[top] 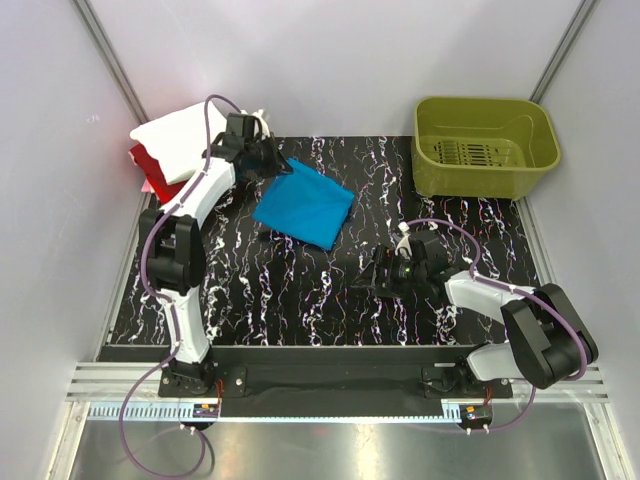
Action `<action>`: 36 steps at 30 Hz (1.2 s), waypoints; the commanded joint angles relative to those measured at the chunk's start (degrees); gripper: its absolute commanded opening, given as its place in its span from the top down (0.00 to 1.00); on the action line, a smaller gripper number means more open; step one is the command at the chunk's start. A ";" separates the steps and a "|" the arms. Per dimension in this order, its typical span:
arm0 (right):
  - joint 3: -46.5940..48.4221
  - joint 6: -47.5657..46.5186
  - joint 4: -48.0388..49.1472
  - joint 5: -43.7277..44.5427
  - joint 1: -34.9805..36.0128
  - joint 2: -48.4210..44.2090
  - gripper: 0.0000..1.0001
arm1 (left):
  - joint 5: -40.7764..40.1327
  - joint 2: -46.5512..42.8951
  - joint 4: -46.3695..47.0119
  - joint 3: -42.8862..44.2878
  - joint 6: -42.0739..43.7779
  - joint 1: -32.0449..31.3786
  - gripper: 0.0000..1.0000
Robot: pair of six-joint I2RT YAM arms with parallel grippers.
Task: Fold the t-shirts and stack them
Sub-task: Neatly place the folded tshirt to the corner
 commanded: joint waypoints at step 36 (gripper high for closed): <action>-1.24 1.39 6.85 -4.99 -2.98 1.33 0.12 | 13.39 11.09 2.20 42.37 -13.69 20.20 1.00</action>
